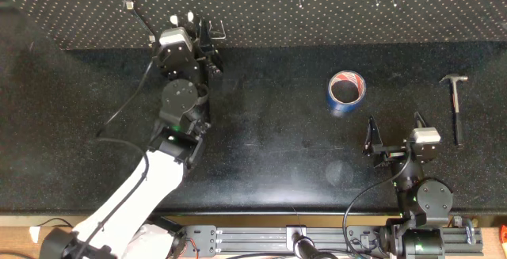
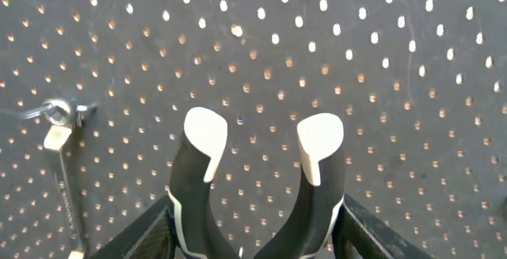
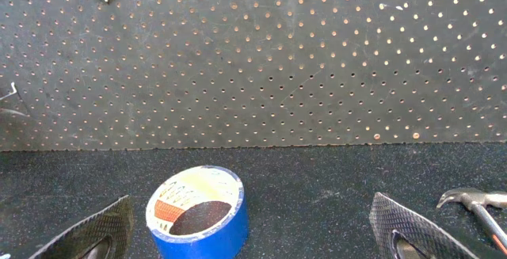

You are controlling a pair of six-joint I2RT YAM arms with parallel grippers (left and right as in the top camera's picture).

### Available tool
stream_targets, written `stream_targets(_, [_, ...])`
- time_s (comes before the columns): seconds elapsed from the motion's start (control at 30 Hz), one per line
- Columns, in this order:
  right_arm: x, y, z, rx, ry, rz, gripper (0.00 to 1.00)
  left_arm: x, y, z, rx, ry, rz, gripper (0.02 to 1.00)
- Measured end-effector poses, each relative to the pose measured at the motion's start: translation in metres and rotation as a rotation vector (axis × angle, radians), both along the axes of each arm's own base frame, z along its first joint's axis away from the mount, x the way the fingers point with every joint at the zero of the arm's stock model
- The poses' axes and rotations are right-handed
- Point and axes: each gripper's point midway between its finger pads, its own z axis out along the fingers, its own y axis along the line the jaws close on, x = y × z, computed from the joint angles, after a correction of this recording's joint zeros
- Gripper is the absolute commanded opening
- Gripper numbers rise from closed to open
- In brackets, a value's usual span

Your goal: Place Tools Onto Pegboard

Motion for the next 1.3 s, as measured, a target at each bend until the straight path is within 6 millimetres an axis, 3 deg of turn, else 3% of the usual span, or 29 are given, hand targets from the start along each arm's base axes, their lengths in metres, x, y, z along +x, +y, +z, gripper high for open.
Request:
stream_targets(0.47, [0.000,0.000,0.000,0.000,0.000,0.000,0.976,0.023,0.001,-0.025,0.026,0.006,0.025,0.025])
stream_targets(0.73, [0.000,0.000,0.000,0.000,0.000,0.000,0.976,0.039,-0.004,-0.005,0.017,-0.034,0.027,0.027])
stream_targets(1.0, [0.000,0.000,0.000,0.000,0.000,0.000,0.974,0.047,-0.007,-0.028,0.037,0.016,0.026,0.027])
stream_targets(1.3, [0.000,0.000,0.000,0.000,0.000,0.000,0.976,0.060,-0.013,-0.026,0.033,0.004,0.023,0.027])
